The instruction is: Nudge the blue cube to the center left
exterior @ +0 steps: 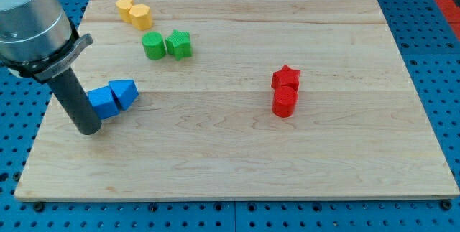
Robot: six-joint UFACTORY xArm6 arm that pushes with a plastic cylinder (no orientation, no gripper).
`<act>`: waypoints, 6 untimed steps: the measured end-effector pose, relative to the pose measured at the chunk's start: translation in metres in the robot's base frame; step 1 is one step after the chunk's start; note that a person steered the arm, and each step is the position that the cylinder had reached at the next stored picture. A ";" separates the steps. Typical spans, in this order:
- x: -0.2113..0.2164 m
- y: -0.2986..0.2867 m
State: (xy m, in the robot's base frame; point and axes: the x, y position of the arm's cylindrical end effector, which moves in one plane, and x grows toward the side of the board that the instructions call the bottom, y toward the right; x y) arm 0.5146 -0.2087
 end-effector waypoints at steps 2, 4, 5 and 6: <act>-0.001 0.000; -0.033 0.010; -0.054 0.024; -0.054 0.056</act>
